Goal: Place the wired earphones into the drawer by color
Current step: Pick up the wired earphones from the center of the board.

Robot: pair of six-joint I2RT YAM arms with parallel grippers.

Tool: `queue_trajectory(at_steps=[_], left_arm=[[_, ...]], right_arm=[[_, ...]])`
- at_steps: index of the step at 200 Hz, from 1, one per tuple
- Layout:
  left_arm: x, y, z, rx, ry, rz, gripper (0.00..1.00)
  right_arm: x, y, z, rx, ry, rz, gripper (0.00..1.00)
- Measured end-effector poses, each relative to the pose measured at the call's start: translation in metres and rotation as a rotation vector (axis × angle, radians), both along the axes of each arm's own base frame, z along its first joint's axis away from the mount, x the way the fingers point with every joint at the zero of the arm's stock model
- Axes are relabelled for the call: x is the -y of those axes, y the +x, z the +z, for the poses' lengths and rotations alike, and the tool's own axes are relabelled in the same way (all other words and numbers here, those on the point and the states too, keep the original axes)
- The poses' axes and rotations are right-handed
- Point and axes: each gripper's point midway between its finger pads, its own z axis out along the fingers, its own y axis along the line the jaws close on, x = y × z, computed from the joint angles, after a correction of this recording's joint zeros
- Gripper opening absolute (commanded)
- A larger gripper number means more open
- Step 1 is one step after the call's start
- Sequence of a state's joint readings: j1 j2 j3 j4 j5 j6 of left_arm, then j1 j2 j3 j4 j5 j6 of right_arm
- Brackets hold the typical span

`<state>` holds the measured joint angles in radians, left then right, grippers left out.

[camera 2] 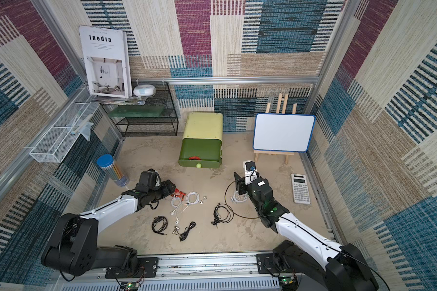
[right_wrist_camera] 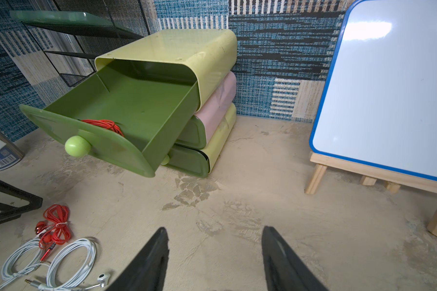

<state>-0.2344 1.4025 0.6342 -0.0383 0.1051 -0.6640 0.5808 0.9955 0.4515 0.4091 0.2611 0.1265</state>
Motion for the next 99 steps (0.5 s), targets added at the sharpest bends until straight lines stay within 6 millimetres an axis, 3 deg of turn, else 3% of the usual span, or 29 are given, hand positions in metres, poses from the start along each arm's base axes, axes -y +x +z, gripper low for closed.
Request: queue_trajectory(at_steps=[99], left_arm=[[0.011,0.013,-0.022,-0.059,-0.011,-0.042,0.58]], right_arm=[[0.000,0.001,-0.003,-0.006,-0.012,-0.002,0.63]])
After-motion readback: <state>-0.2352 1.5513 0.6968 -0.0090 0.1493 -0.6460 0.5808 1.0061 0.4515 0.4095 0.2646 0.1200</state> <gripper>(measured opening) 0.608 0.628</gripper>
